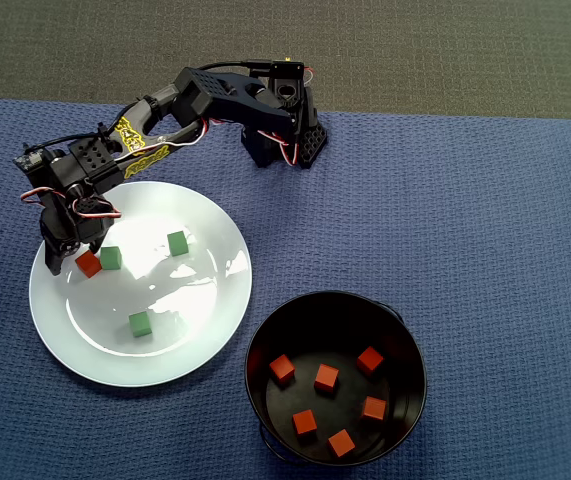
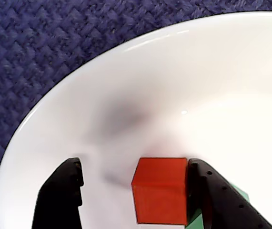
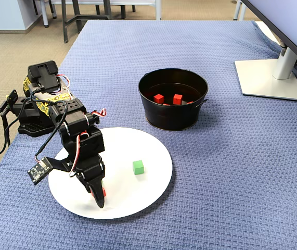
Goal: Pick up the red cubes from the white plate and place them in the black recipient
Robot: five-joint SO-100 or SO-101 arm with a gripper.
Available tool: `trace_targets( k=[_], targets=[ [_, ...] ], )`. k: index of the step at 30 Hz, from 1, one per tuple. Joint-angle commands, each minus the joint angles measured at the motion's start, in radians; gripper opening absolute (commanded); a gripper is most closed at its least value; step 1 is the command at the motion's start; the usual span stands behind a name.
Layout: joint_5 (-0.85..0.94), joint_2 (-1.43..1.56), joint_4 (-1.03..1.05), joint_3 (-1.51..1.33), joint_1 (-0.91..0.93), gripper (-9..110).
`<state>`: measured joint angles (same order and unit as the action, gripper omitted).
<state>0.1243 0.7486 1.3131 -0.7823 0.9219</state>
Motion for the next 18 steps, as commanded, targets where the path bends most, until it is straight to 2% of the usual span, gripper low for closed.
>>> trace_targets(
  k=[1,18],
  targets=[
    [0.029,0.032,-0.046,-0.005,-0.028,20],
    [0.057,0.100,-0.124,-0.137,-0.052,10]
  ],
)
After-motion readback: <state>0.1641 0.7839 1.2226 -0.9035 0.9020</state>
